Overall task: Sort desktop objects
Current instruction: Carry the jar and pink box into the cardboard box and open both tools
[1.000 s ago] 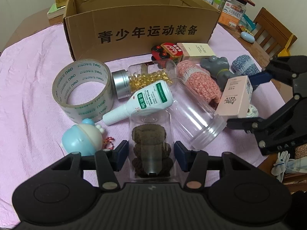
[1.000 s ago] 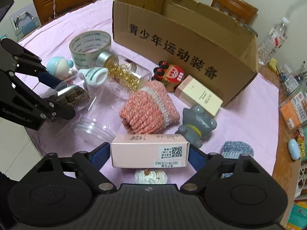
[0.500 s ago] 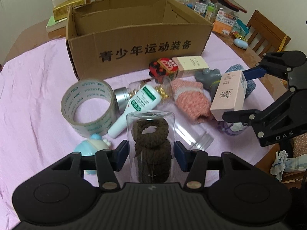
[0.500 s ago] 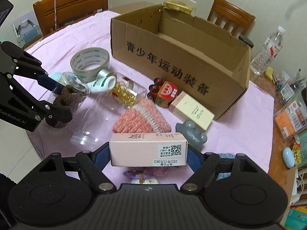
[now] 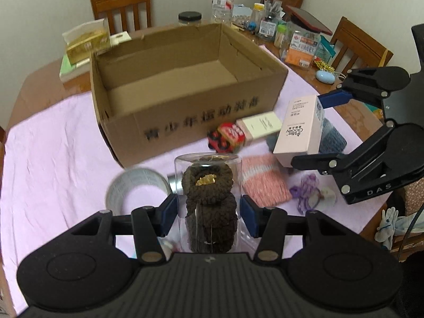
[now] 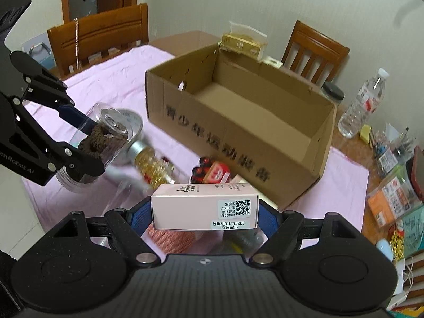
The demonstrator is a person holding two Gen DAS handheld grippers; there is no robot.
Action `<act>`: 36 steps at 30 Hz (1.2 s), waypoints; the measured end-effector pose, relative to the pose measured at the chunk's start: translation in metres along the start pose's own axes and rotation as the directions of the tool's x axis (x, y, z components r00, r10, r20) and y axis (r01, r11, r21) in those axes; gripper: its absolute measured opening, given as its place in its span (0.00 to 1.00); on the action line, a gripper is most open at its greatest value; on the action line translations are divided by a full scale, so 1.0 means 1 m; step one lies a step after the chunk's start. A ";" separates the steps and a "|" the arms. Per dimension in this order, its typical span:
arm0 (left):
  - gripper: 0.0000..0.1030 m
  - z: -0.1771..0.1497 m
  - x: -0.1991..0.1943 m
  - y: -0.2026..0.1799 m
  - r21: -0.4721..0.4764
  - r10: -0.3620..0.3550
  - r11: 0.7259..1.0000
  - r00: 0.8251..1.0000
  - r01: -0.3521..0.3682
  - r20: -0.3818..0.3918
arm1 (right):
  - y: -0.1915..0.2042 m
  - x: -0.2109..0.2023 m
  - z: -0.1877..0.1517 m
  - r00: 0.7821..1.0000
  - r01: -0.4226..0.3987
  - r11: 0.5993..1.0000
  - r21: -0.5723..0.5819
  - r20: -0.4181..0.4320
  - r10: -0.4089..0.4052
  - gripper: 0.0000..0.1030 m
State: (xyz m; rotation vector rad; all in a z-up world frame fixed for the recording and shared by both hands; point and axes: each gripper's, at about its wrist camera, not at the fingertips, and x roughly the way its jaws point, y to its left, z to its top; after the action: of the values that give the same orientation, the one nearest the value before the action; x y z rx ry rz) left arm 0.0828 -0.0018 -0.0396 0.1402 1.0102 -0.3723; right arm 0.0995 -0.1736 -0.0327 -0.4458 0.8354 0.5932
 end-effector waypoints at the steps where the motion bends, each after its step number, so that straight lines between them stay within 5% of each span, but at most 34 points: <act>1: 0.50 0.005 -0.001 0.001 0.007 0.004 1.000 1.000 -0.004 0.003 | -0.003 0.000 0.004 1.000 0.004 1.000 -0.002 0.008 -0.004 0.81; 21: 0.50 0.118 0.014 0.031 0.053 0.077 0.995 0.991 -0.083 0.107 | -0.058 0.023 0.078 0.991 0.047 0.999 0.022 0.122 -0.049 0.81; 36: 0.50 0.137 0.048 0.048 0.024 0.103 0.994 0.992 -0.105 0.069 | -0.082 0.049 0.091 0.995 0.039 0.994 0.104 0.092 -0.049 0.81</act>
State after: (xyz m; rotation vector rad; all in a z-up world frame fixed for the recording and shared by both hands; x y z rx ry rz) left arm 0.2326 -0.0080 -0.0103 0.2032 0.9271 -0.2940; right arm 0.2280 -0.1672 -0.0059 -0.3394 0.7596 0.5242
